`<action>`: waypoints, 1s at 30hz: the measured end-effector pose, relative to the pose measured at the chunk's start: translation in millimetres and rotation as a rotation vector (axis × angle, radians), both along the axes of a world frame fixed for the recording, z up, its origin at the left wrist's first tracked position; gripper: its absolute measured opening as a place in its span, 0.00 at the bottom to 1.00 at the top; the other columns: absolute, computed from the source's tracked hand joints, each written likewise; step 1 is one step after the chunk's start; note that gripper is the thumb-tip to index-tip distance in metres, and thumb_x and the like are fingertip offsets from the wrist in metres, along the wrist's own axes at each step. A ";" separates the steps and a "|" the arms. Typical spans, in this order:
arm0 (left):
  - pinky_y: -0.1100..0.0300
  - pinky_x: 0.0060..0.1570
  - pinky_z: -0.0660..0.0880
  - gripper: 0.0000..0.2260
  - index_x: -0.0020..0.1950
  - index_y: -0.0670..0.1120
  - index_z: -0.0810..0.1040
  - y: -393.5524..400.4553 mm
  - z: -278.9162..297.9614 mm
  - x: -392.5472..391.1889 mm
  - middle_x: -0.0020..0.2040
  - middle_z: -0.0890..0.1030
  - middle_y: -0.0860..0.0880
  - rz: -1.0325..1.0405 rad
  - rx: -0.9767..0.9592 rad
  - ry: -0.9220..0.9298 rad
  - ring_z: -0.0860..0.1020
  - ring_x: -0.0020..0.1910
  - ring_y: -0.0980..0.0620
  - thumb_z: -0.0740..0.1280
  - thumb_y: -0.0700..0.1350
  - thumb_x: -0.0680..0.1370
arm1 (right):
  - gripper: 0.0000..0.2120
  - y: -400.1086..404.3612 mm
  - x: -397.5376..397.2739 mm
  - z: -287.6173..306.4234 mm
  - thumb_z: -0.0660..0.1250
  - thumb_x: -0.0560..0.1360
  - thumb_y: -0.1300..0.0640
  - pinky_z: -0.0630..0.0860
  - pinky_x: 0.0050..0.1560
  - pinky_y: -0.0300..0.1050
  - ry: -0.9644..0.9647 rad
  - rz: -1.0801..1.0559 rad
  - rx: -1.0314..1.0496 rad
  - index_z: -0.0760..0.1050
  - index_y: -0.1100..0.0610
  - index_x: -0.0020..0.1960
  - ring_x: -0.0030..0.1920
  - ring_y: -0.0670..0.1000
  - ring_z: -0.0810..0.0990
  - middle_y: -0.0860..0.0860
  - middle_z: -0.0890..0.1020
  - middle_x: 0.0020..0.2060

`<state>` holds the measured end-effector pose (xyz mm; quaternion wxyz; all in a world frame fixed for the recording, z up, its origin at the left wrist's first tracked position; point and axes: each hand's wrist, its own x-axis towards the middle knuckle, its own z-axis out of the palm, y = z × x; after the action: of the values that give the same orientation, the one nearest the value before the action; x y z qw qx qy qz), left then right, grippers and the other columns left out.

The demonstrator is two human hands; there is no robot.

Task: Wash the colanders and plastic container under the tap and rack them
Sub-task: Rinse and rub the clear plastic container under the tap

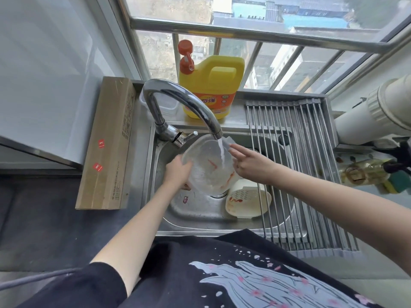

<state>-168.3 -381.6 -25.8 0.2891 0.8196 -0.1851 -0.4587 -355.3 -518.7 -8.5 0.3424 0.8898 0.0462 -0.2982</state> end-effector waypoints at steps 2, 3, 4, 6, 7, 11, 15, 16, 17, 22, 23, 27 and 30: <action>0.47 0.29 0.81 0.13 0.59 0.41 0.73 -6.8 -2.5 1.6 0.50 0.76 0.42 0.002 0.058 0.077 0.80 0.40 0.41 0.57 0.49 0.81 | 0.14 -2.7 5.3 3.5 0.61 0.75 0.60 0.35 0.68 0.66 -0.034 -0.057 -0.022 0.82 0.52 0.53 0.74 0.59 0.62 0.53 0.80 0.61; 0.45 0.34 0.81 0.15 0.59 0.39 0.73 -9.4 -3.1 1.1 0.51 0.77 0.40 -0.014 0.053 0.059 0.80 0.43 0.40 0.56 0.47 0.82 | 0.14 -1.4 8.8 4.5 0.61 0.76 0.59 0.32 0.66 0.68 -0.054 -0.111 -0.018 0.81 0.52 0.57 0.75 0.58 0.57 0.55 0.76 0.66; 0.47 0.37 0.81 0.15 0.59 0.38 0.74 -11.2 -3.9 -0.3 0.52 0.77 0.40 -0.037 0.033 -0.003 0.80 0.44 0.41 0.54 0.46 0.82 | 0.15 2.0 12.9 3.8 0.62 0.77 0.57 0.30 0.64 0.68 -0.047 -0.183 -0.021 0.78 0.53 0.62 0.76 0.57 0.53 0.56 0.71 0.70; 0.57 0.32 0.77 0.13 0.57 0.39 0.73 -13.1 -1.7 -5.1 0.50 0.76 0.43 -0.044 -0.014 -0.142 0.76 0.40 0.47 0.52 0.42 0.82 | 0.24 15.2 17.9 -0.7 0.60 0.78 0.51 0.27 0.63 0.68 0.000 -0.343 -0.033 0.66 0.55 0.73 0.77 0.56 0.47 0.55 0.63 0.74; 0.57 0.30 0.76 0.11 0.56 0.40 0.72 -13.9 -0.2 -7.7 0.48 0.76 0.42 -0.023 -0.029 -0.169 0.75 0.38 0.48 0.52 0.41 0.82 | 0.27 22.8 17.5 -4.9 0.59 0.78 0.50 0.26 0.64 0.66 0.007 -0.419 0.008 0.60 0.56 0.75 0.77 0.55 0.48 0.55 0.61 0.75; 0.42 0.43 0.79 0.07 0.53 0.41 0.67 -11.2 -4.2 -16.5 0.47 0.77 0.37 0.019 -0.033 -0.183 0.78 0.43 0.39 0.53 0.38 0.79 | 0.33 49.0 9.5 -25.3 0.58 0.75 0.61 0.28 0.68 0.60 -0.058 -0.688 0.525 0.53 0.54 0.78 0.77 0.48 0.53 0.51 0.59 0.76; 0.45 0.43 0.78 0.07 0.53 0.43 0.64 -6.6 -3.3 -25.0 0.46 0.77 0.37 -0.045 -0.040 -0.225 0.77 0.42 0.39 0.51 0.36 0.77 | 0.31 47.5 13.0 -25.4 0.59 0.75 0.60 0.25 0.65 0.65 -0.198 -0.819 0.332 0.55 0.58 0.76 0.77 0.53 0.46 0.54 0.60 0.75; 0.48 0.42 0.76 0.08 0.54 0.43 0.64 -5.8 -1.2 -27.6 0.46 0.77 0.37 -0.066 -0.042 -0.243 0.76 0.42 0.40 0.51 0.36 0.77 | 0.32 47.0 15.0 -26.3 0.58 0.76 0.60 0.25 0.64 0.66 -0.200 -0.868 0.277 0.52 0.60 0.77 0.77 0.54 0.44 0.55 0.57 0.76; 0.51 0.41 0.73 0.08 0.54 0.42 0.64 -5.9 -0.1 -29.4 0.47 0.77 0.37 -0.071 -0.038 -0.257 0.75 0.42 0.40 0.51 0.35 0.77 | 0.32 49.6 17.4 -27.0 0.57 0.76 0.60 0.25 0.63 0.68 -0.178 -0.889 0.278 0.51 0.59 0.77 0.77 0.54 0.45 0.56 0.56 0.76; 0.48 0.45 0.73 0.08 0.55 0.41 0.64 2.7 -6.5 -33.0 0.50 0.79 0.36 -0.018 0.006 -0.315 0.76 0.46 0.37 0.51 0.34 0.77 | 0.28 68.6 20.8 -38.9 0.57 0.76 0.55 0.25 0.65 0.69 -0.054 -0.752 0.422 0.58 0.55 0.76 0.76 0.52 0.56 0.54 0.66 0.73; 0.48 0.44 0.73 0.09 0.56 0.41 0.64 4.6 -7.5 -33.8 0.49 0.78 0.36 -0.022 0.018 -0.314 0.76 0.46 0.38 0.51 0.34 0.78 | 0.31 61.9 22.2 -39.4 0.57 0.77 0.52 0.26 0.66 0.68 -0.085 -0.757 0.334 0.53 0.56 0.77 0.77 0.53 0.53 0.54 0.63 0.74; 0.48 0.46 0.72 0.11 0.59 0.41 0.64 2.4 -5.3 -34.4 0.50 0.78 0.35 -0.020 0.017 -0.342 0.77 0.48 0.36 0.52 0.34 0.77 | 0.30 64.7 32.1 -38.0 0.58 0.76 0.55 0.32 0.72 0.61 -0.106 -0.792 0.370 0.55 0.61 0.76 0.76 0.55 0.53 0.59 0.62 0.74; 0.46 0.48 0.74 0.10 0.57 0.40 0.65 5.1 -5.8 -32.0 0.52 0.78 0.35 0.052 0.013 -0.287 0.77 0.50 0.36 0.52 0.35 0.77 | 0.23 73.3 34.3 -34.8 0.59 0.73 0.60 0.40 0.75 0.54 -0.074 -0.819 0.675 0.67 0.57 0.69 0.70 0.53 0.67 0.56 0.75 0.66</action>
<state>-200.3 -376.5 -31.5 0.2663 0.8831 -0.2004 -0.3302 -321.0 -445.4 -43.4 -0.1060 0.9056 -0.2235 -0.3444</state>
